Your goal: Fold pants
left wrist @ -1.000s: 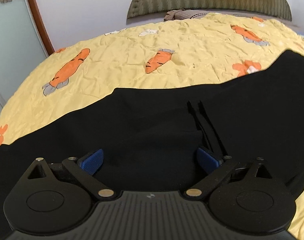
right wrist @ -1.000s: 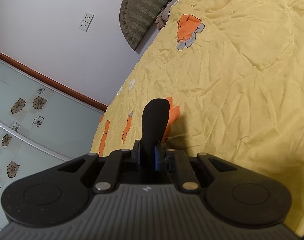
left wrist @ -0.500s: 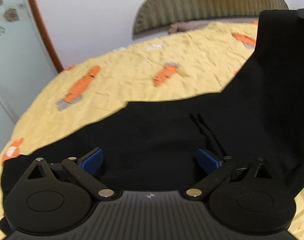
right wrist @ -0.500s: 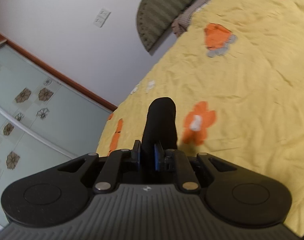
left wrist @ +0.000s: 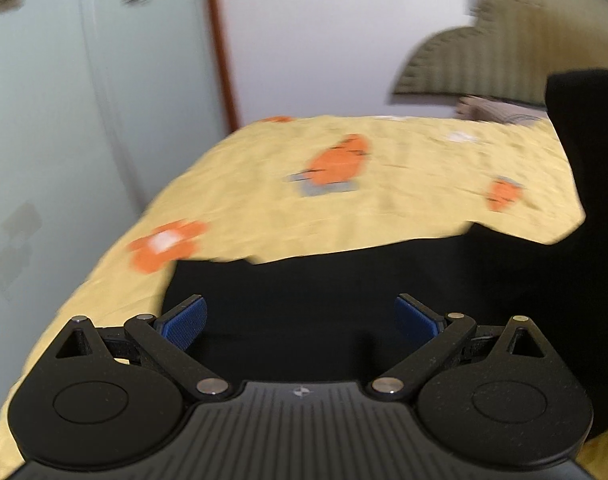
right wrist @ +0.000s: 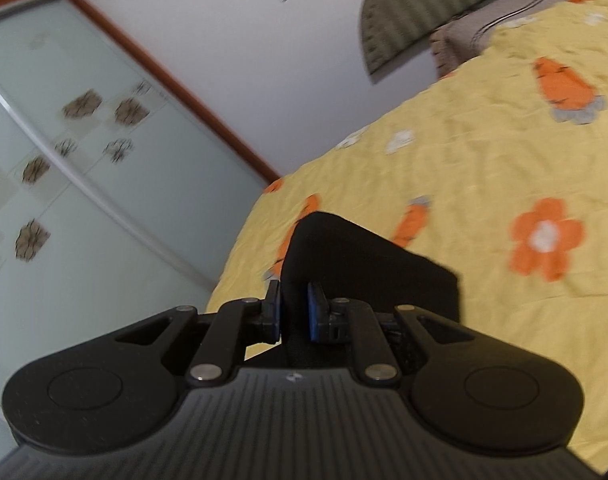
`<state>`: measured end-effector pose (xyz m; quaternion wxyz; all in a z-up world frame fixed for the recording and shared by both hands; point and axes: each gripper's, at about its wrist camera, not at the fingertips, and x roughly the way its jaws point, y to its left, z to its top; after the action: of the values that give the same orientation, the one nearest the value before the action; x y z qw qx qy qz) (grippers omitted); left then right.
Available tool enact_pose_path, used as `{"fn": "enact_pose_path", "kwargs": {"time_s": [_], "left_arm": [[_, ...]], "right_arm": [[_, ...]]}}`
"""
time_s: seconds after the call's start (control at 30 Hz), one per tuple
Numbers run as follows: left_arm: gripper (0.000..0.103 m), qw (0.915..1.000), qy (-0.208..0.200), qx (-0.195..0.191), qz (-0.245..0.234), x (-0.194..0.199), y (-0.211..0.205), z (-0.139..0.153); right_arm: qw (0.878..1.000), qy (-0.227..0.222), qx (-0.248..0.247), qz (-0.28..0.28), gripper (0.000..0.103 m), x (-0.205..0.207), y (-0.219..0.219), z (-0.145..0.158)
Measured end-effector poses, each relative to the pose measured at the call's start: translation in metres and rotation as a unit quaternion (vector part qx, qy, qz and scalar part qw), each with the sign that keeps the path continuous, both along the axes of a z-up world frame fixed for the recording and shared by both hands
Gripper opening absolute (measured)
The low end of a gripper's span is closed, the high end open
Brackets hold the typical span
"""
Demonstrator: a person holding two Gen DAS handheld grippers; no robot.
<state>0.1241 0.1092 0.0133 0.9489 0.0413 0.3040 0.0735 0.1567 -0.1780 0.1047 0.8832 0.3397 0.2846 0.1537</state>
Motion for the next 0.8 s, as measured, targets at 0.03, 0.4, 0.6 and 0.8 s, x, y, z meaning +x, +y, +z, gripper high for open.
{"fn": "enact_pose_path", "kwargs": {"time_s": [0.03, 0.4, 0.6, 0.8], "left_arm": [[0.101, 0.9999, 0.0, -0.005, 0.01, -0.003, 0.013, -0.001], [0.1, 0.994, 0.016, -0.017, 0.107, -0.031, 0.106, -0.012], [0.1, 0.994, 0.029, -0.047, 0.094, -0.039, 0.122, -0.016], [0.1, 0.9876, 0.015, -0.155, 0.016, -0.049, 0.117, -0.001]], "right_arm": [[1.0, 0.0, -0.002, 0.008, 0.014, 0.004, 0.013, 0.001], [0.992, 0.038, 0.018, 0.117, 0.003, 0.052, 0.178, -0.024], [0.99, 0.018, -0.022, 0.138, 0.003, 0.057, 0.234, -0.032], [0.973, -0.002, -0.14, 0.182, 0.015, 0.041, 0.2, -0.029]]}}
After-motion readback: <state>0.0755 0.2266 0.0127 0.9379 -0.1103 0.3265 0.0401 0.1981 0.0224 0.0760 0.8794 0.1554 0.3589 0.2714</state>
